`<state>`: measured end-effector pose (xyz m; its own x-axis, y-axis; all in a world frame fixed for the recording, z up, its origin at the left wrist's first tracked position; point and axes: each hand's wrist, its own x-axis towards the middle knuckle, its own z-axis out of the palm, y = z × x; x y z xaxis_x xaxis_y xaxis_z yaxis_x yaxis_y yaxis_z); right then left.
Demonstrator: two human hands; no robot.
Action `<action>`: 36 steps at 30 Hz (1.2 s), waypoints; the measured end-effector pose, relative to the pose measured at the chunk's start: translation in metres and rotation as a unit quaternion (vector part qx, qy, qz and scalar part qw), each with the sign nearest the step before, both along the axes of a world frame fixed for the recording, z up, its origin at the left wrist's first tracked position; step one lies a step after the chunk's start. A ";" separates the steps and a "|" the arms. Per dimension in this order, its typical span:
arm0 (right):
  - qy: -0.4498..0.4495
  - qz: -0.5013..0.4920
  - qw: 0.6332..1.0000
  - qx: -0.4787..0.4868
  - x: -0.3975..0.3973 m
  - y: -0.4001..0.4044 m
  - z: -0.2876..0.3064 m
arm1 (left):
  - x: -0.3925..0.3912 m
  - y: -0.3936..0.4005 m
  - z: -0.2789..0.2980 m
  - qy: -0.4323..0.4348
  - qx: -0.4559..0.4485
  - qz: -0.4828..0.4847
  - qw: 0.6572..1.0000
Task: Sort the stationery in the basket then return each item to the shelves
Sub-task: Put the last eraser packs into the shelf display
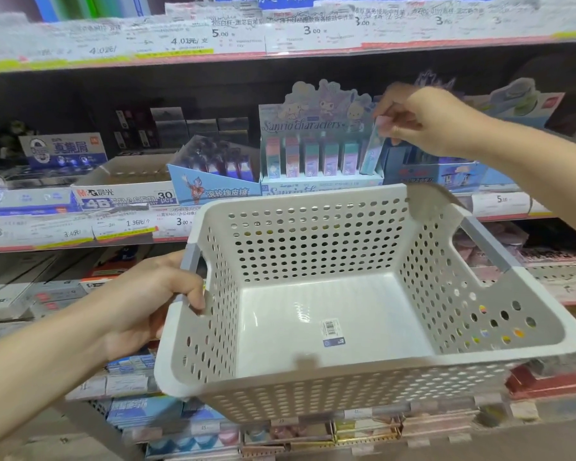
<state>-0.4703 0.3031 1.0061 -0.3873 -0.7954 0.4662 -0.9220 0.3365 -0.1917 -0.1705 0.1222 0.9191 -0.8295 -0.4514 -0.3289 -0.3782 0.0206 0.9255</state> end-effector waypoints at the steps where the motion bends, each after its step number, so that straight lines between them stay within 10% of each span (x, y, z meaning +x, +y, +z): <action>1: -0.003 0.000 1.000 0.012 0.000 0.000 0.001 | 0.001 0.000 0.000 0.003 0.003 0.000 1.000; 23: -0.062 0.003 0.998 0.005 -0.003 0.005 -0.024 | 0.001 0.003 -0.003 0.005 0.012 0.032 0.999; 36: 0.047 0.028 0.998 0.028 0.026 0.017 -0.043 | 0.003 0.012 -0.012 -0.001 0.003 0.038 0.999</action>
<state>-0.4445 0.3197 0.9634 -0.2987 -0.8399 0.4531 -0.9524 0.2925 -0.0858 -0.1671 0.1345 0.9073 -0.7925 -0.5112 -0.3325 -0.3794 -0.0135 0.9251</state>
